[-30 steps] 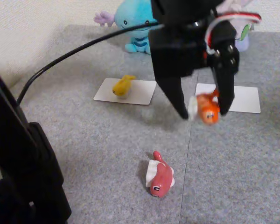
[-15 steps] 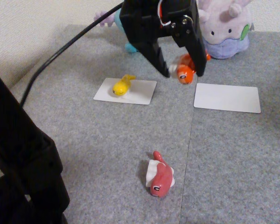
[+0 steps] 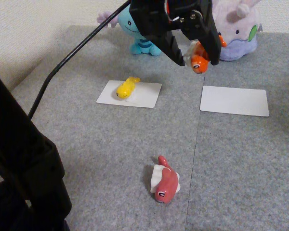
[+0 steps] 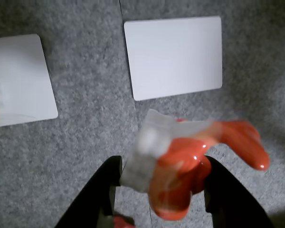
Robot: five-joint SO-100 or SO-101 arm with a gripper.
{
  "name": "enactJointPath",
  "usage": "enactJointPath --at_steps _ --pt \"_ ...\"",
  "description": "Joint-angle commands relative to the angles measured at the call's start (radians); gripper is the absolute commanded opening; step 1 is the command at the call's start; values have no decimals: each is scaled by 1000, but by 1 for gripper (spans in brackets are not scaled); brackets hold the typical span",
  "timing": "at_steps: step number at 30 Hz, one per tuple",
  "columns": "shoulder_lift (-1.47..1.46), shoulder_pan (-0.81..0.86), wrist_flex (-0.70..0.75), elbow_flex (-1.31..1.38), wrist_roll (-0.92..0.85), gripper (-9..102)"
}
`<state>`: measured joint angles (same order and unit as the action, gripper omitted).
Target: Wooper wants to eat egg sudhi, and Goomy wants to eat shrimp sushi
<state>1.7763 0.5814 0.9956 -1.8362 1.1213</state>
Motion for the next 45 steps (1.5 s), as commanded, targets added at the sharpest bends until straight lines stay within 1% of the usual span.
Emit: enactJointPath --at_steps 1,5,13,17,22,28,32,43,45 --pt "29 3 -14 55 11 6" --pt "-71 5 9 183 32 6" --pt "-459 32 110 560 17 6" --pt "-641 35 161 755 -40 6" --pt "-833 34 216 922 -109 6" --pt "-994 51 241 1042 -138 6" --pt "-1011 61 267 1088 -163 7" --pt "-1014 67 268 1091 -164 7" --pt "-1014 67 268 1091 -163 9"
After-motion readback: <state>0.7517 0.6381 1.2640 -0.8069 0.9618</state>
